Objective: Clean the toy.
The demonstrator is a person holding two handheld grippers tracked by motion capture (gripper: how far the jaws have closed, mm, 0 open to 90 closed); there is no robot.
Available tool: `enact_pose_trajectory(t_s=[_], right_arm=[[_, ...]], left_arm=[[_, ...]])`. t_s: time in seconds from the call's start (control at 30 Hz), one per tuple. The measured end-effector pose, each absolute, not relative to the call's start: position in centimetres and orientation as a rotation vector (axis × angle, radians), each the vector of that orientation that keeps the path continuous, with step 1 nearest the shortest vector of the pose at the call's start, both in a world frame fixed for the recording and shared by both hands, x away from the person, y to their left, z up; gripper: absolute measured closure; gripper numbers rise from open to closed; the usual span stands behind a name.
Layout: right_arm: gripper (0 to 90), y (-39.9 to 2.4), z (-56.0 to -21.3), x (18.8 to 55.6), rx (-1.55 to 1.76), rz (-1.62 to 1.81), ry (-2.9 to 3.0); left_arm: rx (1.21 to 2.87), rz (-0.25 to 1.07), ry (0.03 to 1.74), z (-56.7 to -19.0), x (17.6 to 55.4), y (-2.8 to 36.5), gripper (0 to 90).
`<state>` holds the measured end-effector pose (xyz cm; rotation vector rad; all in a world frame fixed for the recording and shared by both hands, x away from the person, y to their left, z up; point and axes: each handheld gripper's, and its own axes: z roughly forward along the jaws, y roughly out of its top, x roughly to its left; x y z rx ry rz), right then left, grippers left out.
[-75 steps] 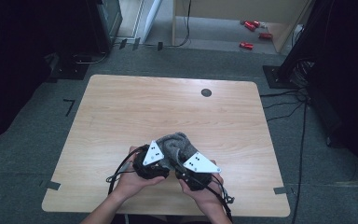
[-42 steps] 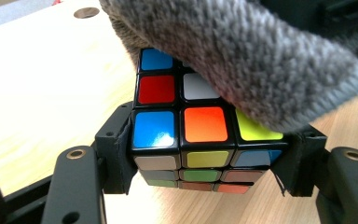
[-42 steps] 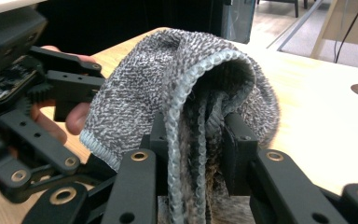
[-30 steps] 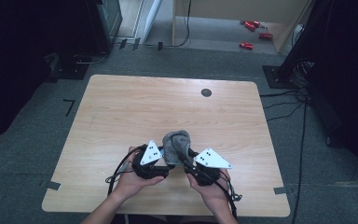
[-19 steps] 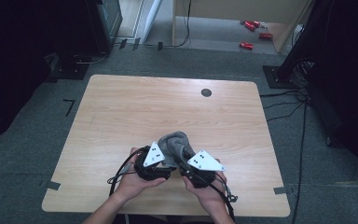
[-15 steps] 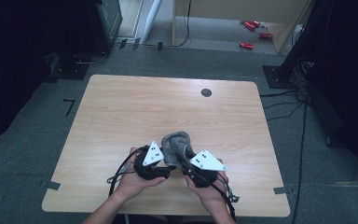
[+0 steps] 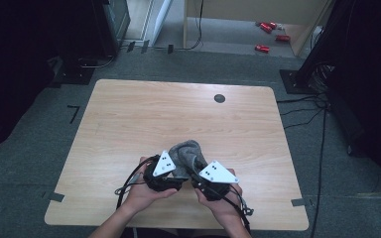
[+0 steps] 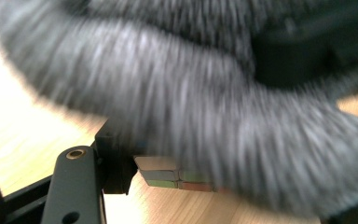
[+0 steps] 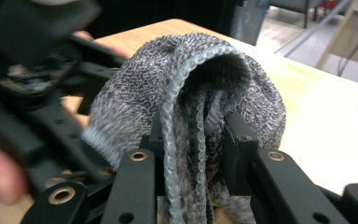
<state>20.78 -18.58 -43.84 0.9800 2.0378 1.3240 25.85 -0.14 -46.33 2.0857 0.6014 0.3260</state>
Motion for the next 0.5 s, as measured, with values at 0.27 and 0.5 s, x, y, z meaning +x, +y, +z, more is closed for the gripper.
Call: enact_pose_trajectory(t_s=[0.27, 0.5], right_arm=[[70.8, -21.1, -44.0, 22.2, 1.109, 1.3, 1.955], [72.9, -23.0, -45.2, 23.2, 1.123, 1.442, 2.028]], left_arm=[[2.058, 0.309, 0.627, -46.2, 26.2, 0.6, 34.6], [2.008, 0.274, 0.633, -45.7, 26.4, 1.1, 34.6]])
